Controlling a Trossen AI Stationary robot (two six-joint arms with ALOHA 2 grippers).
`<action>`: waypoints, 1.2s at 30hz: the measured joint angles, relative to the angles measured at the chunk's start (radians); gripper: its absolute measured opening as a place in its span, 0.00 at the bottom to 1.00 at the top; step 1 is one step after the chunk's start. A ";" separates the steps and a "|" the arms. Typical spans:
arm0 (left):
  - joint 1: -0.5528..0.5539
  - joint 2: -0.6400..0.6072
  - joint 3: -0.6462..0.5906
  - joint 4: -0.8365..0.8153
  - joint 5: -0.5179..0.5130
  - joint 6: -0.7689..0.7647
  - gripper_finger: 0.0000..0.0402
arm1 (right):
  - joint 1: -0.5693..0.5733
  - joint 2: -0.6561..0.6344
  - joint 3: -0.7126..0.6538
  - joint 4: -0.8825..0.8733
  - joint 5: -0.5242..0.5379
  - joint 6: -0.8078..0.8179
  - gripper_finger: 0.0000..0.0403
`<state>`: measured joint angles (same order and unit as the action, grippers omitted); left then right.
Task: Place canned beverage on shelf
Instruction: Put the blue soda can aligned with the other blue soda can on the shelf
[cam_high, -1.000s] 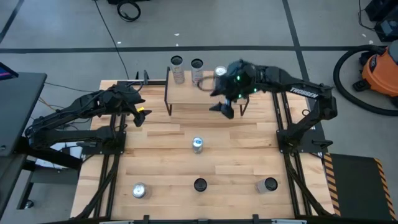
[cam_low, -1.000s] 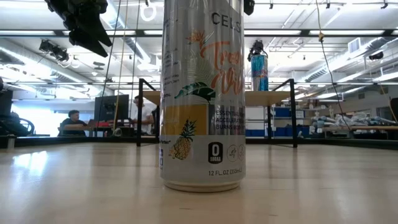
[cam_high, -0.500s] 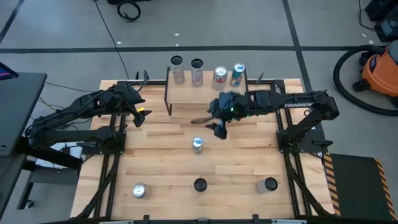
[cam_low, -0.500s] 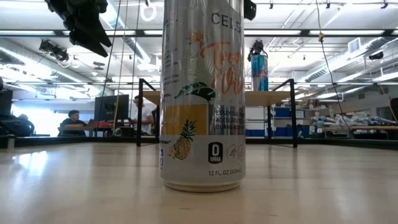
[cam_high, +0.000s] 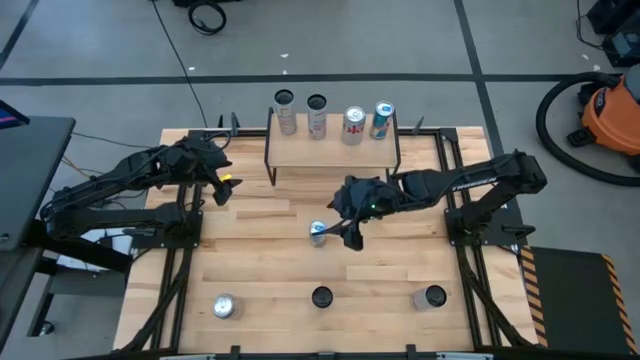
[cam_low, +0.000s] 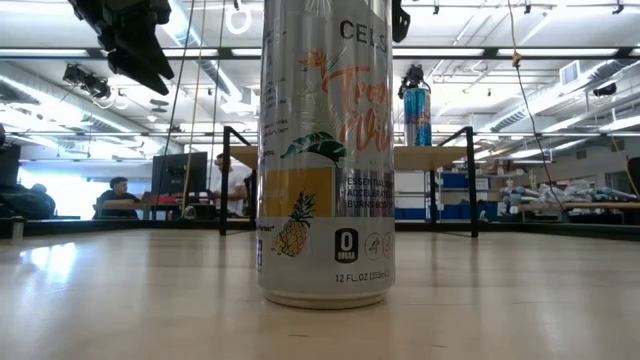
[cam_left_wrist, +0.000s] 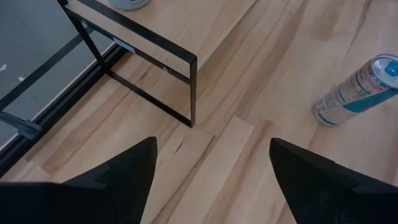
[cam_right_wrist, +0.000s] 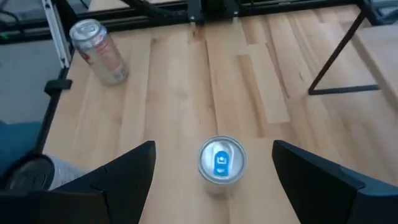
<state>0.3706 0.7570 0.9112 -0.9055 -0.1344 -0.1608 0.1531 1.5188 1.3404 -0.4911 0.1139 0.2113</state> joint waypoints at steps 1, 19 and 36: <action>0.000 0.000 0.000 0.000 0.000 0.000 0.78 | 0.003 0.000 -0.013 0.018 0.000 0.010 0.82; 0.000 0.000 0.000 -0.016 0.000 0.000 0.78 | 0.022 0.000 -0.262 0.339 0.072 0.129 0.82; 0.000 0.001 0.000 -0.016 0.000 0.016 0.78 | 0.037 0.000 -0.437 0.640 0.175 0.023 0.82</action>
<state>0.3708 0.7582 0.9112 -0.9215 -0.1341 -0.1452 0.1897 1.5188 0.9030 0.1493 0.2888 0.2344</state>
